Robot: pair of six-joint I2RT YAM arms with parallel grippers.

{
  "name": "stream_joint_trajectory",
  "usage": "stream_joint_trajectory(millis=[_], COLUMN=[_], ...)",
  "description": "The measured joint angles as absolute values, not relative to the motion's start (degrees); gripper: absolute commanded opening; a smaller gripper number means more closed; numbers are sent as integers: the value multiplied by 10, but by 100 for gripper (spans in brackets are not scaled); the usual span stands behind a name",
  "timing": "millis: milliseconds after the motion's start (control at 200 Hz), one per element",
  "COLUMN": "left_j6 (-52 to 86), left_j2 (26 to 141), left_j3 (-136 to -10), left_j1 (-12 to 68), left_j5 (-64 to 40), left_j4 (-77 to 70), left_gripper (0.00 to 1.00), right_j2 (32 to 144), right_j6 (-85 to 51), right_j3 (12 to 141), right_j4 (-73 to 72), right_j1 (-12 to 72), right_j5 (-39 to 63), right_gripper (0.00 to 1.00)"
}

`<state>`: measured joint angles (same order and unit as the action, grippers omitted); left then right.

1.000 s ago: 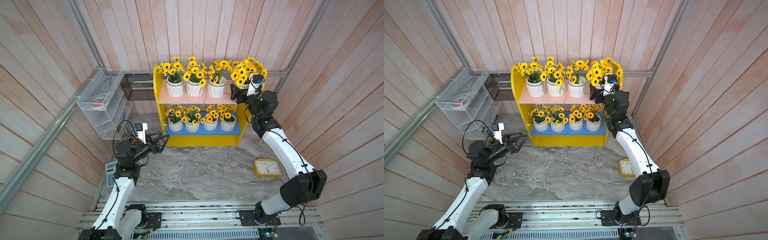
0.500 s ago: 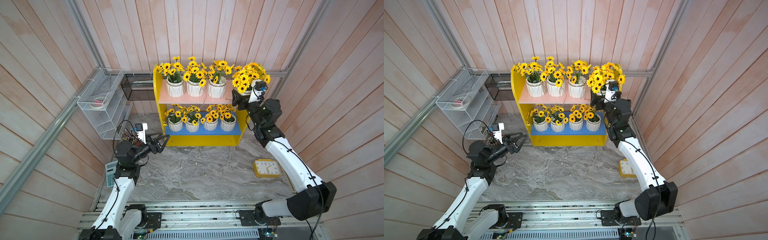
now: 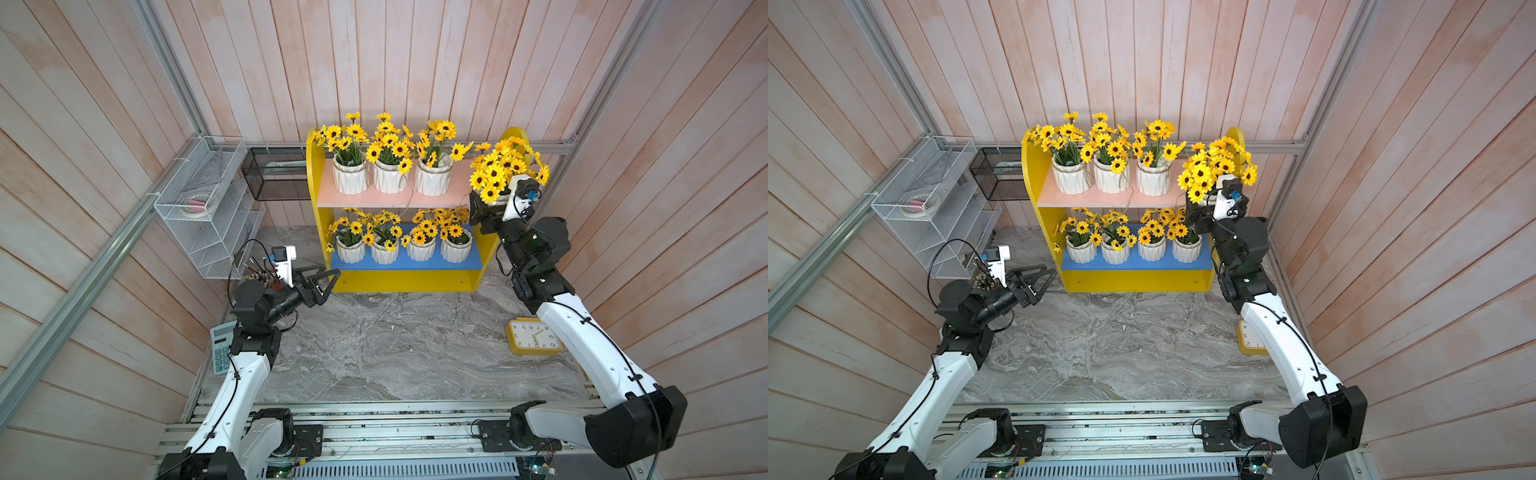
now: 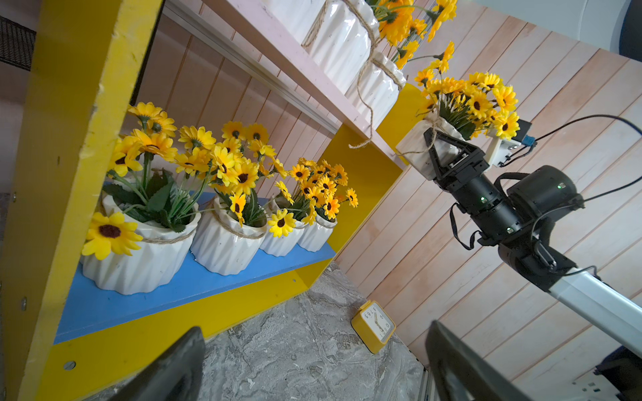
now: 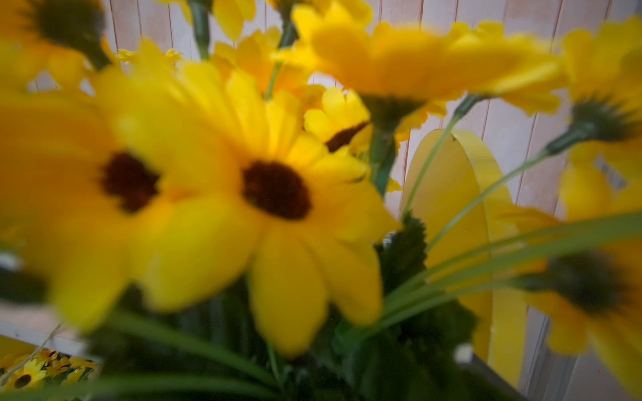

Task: Take the sunflower pots off the shelves
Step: Place the sunflower pot at the center of the board.

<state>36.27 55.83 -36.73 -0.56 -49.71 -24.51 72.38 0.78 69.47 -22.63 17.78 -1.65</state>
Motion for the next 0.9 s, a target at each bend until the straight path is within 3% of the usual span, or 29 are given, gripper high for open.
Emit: stream_joint_trajectory(millis=[535,730,900], left_j6=[346,345,345], left_j2=[537,510,474], left_j3=[-357,-337,-314], left_j1=[-6,-6,-6], left_j5=[-423,-371,-312], left_j4=[-203,-192,-182], left_gripper=[100,100,100], right_j2=[602,625,723], right_j6=[83,75,65], right_j3=[436,350,307], right_j4=[-360,-462,-578], right_j1=[417,492,546], right_j5=[-74,-99,-116], right_gripper=[0,0,0])
